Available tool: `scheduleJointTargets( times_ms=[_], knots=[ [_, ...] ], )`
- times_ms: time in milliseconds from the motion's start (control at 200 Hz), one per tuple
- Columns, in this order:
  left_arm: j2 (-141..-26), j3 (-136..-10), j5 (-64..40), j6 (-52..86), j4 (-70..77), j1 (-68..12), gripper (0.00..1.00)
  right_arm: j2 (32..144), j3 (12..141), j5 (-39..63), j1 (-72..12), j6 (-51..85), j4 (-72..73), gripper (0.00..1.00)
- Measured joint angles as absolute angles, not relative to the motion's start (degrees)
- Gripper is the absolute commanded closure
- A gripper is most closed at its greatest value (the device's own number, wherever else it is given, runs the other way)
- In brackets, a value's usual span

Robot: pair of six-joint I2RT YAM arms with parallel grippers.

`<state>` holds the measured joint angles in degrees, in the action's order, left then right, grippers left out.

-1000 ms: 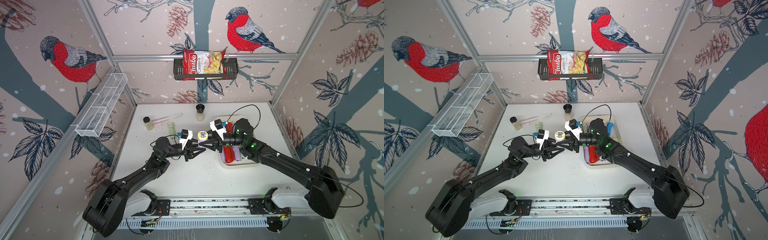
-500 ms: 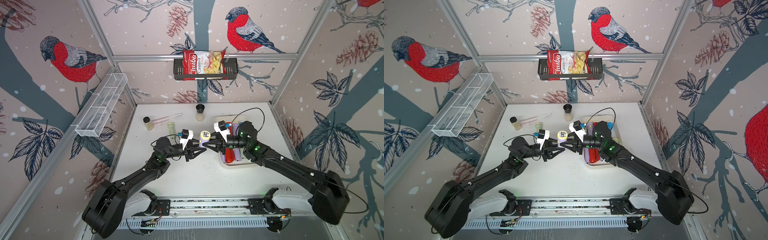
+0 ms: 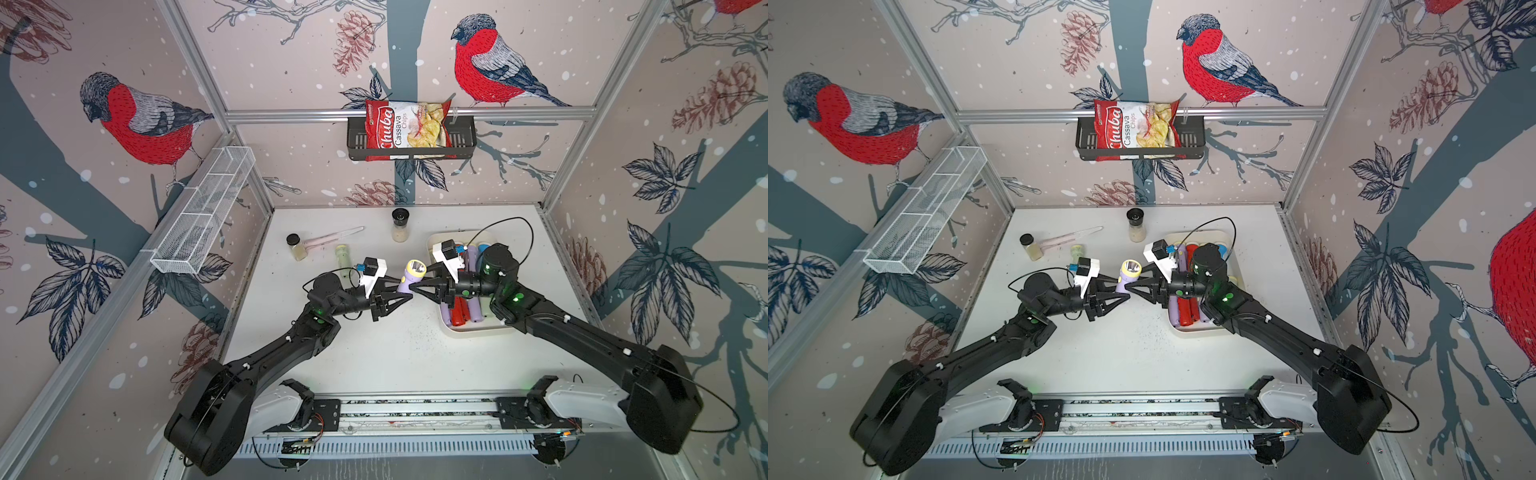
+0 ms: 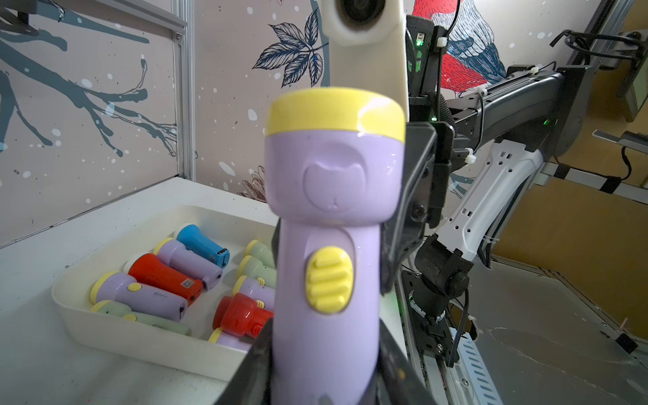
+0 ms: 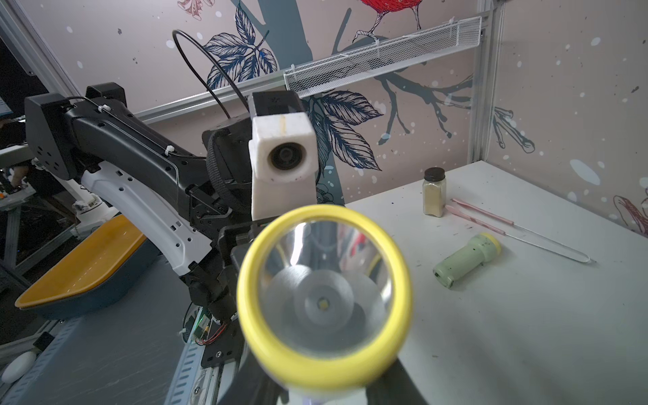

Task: Put the flashlights into the storage boxes
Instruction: Pick up the flashlight from the center of the board.

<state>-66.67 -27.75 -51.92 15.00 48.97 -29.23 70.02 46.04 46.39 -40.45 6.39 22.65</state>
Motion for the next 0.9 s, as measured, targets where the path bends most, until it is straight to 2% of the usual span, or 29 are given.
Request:
scheduleJointTargets(
  times_ms=[125,355,450,550,690,811,896],
  knots=[
    [-67.55,-27.79,-51.81,15.64,49.01,-29.52,0.73,70.96,46.26,46.3,-40.62,6.31,23.68,0.5],
    [-69.23,-27.99,-52.62,17.21,51.81,-30.92,0.73,71.53,46.96,46.52,-41.67,6.22,24.64,0.5],
    [-69.32,-27.99,-52.75,17.89,52.9,-30.96,0.73,71.53,46.96,46.74,-41.71,6.15,25.17,0.59],
    [-69.36,-28.12,-52.51,18.7,54.33,-30.98,0.68,71.57,46.87,47.27,-41.74,6.17,25.06,0.66],
    [-69.14,-28.1,-52.38,19.14,54.81,-31.0,0.58,71.31,46.89,47.35,-41.74,6.17,25.17,0.7],
    [-68.4,-28.1,-52.07,19.05,54.22,-31.18,0.55,70.39,46.5,47.24,-41.6,6.15,25.08,0.73],
    [-68.14,-28.12,-51.09,18.94,53.06,-31.16,0.46,69.65,45.76,46.54,-41.15,6.17,25.08,0.74]
  ],
)
